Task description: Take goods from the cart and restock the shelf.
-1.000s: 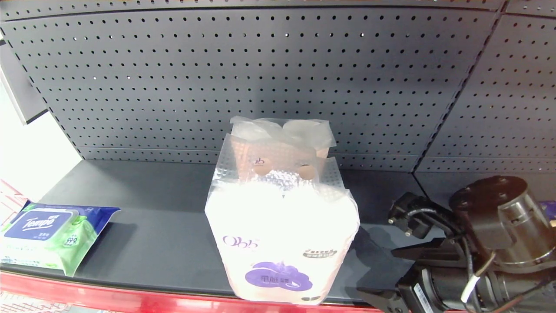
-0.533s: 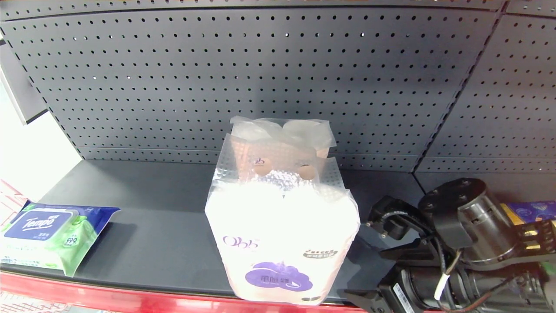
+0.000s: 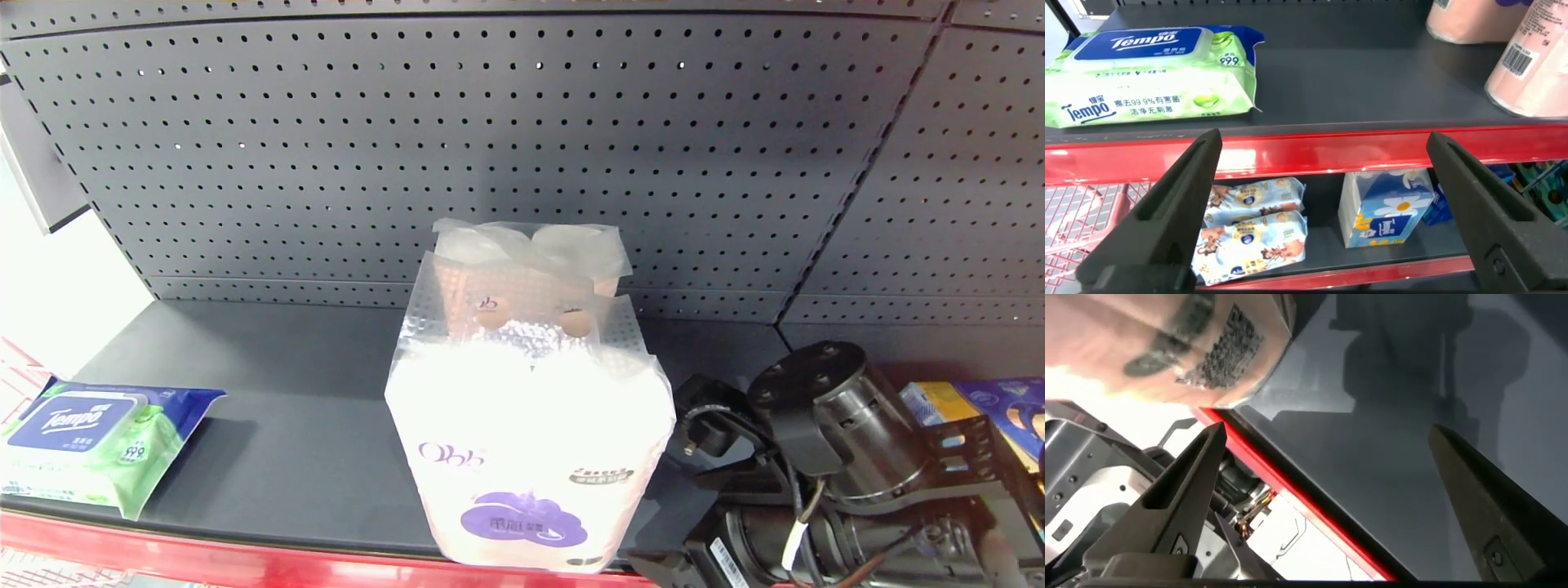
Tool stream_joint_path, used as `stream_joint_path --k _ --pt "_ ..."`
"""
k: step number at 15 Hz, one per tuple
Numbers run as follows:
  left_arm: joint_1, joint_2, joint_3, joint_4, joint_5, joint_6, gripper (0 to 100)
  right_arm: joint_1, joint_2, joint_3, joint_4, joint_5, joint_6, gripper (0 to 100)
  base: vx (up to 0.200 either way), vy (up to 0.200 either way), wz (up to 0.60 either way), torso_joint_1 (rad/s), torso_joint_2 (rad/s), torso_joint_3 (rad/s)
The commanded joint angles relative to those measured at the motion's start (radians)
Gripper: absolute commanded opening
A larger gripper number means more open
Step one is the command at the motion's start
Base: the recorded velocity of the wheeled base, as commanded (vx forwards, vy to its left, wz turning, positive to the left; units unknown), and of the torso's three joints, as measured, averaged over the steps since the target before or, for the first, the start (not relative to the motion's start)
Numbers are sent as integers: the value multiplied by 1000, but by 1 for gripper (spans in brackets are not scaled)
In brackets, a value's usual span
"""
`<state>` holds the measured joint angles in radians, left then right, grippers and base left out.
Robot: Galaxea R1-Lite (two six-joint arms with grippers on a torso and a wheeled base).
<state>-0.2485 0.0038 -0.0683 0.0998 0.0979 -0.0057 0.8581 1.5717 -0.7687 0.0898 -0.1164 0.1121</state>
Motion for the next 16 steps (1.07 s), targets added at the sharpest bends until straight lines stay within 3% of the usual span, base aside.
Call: stream_joint_path --k 1,6,16 --pt "0 1 1 0 0 0 100 1 11 -1 1 -2 0 100 0 0 0 0 0 0" --pt "0 1 1 0 0 0 100 -5 34 -7 1 -51 24 100 0 0 0 0 0 0" --pt "0 2 -1 0 0 0 100 1 27 -20 1 -52 54 100 0 0 0 0 0 0"
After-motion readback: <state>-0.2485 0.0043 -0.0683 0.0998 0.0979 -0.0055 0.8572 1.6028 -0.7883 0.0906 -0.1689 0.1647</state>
